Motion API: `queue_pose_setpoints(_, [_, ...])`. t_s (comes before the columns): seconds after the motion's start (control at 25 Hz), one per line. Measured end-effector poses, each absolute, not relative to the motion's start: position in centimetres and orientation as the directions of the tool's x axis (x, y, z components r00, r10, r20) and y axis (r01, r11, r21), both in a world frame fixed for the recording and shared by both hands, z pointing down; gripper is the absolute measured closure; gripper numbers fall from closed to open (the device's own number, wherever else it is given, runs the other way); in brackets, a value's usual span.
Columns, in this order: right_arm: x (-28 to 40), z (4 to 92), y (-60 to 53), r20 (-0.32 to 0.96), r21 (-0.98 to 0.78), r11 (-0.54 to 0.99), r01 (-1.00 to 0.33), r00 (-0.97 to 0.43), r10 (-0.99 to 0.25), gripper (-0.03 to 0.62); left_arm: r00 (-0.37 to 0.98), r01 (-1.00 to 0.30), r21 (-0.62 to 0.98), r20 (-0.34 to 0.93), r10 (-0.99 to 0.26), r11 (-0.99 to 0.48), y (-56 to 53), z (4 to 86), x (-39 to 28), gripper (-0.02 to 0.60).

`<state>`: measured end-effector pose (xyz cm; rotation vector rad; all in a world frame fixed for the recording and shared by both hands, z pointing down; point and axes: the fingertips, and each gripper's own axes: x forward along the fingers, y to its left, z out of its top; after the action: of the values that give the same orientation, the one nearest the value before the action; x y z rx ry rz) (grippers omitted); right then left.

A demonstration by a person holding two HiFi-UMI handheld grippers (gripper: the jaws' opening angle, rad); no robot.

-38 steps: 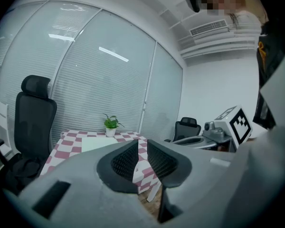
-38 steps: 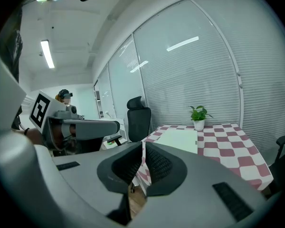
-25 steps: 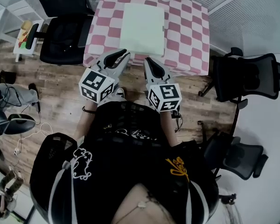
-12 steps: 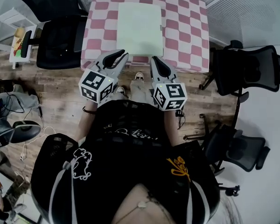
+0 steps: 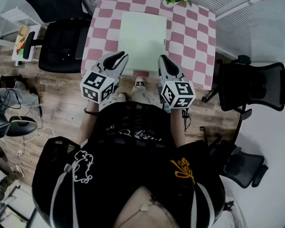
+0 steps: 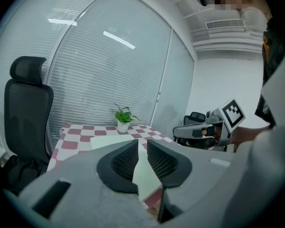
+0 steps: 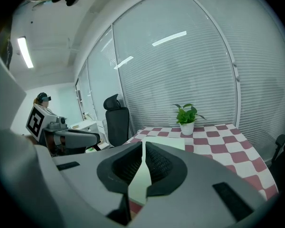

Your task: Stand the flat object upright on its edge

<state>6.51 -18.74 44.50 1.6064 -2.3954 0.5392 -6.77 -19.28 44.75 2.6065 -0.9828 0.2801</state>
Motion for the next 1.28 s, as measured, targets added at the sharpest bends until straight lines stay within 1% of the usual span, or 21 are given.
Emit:
queue_pose_setpoints(0.4, [11.2,47.5,-24.1,0.413,-0.250,0.322,-0.913,-0.401,-0.817,0.566,0.696,-0.708,0.226,0.387,-0.605,-0.669,-24.3,47.1,-5.5,0.514])
queue_pose_setpoints(0.6, [13.1,48.9,-26.6,0.428,-0.245,0.316,-0.916,-0.395,-0.813,0.566,0.683,-0.710,0.228,0.456,-0.571,-0.667,-26.3,49.3,-5.9,0.514])
queue_pose_setpoints(0.72, [14.0,49.9,-27.9,0.436,-0.284,0.321,-0.904,-0.419,-0.796,0.566,0.666,-0.722,0.243,0.498,-0.556,-0.648,-27.5,51.1,-6.6,0.514])
queue_pose_setpoints(0.92, [15.0,52.9,-30.1,0.491,-0.332,0.315,-0.889,-0.448,-0.747,0.565,0.630,-0.746,0.258,0.572,-0.525,-0.614,-29.7,54.4,-8.0,0.511])
queue_pose_setpoints(1.0, [15.2,54.3,-30.7,0.516,-0.336,0.312,-0.889,-0.451,-0.728,0.565,0.624,-0.751,0.285,0.600,-0.500,-0.596,-30.3,55.9,-8.5,0.488])
queue_pose_setpoints(1.12, [14.9,56.3,-31.1,0.547,-0.378,0.312,-0.872,-0.482,-0.684,0.560,0.624,-0.754,0.335,0.634,-0.456,-0.565,-31.0,58.0,-9.1,0.428])
queue_pose_setpoints(1.16, [14.6,56.9,-31.2,0.556,-0.405,0.311,-0.860,-0.502,-0.663,0.525,0.627,-0.752,0.353,0.645,-0.437,-0.557,-31.1,58.6,-9.2,0.411])
queue_pose_setpoints(1.2, [14.3,57.6,-31.2,0.563,-0.436,0.308,-0.845,-0.523,-0.640,0.447,0.633,-0.747,0.376,0.654,-0.414,-0.548,-31.3,59.3,-9.2,0.389])
queue_pose_setpoints(1.24, [14.0,58.3,-31.2,0.568,-0.466,0.301,-0.832,-0.542,-0.619,0.406,0.643,-0.740,0.404,0.660,-0.390,-0.538,-31.3,59.9,-9.2,0.357])
queue_pose_setpoints(1.28, [13.8,59.1,-31.1,0.573,-0.494,0.288,-0.820,-0.557,-0.602,0.398,0.656,-0.731,0.435,0.660,-0.366,-0.526,-31.4,60.5,-9.1,0.326])
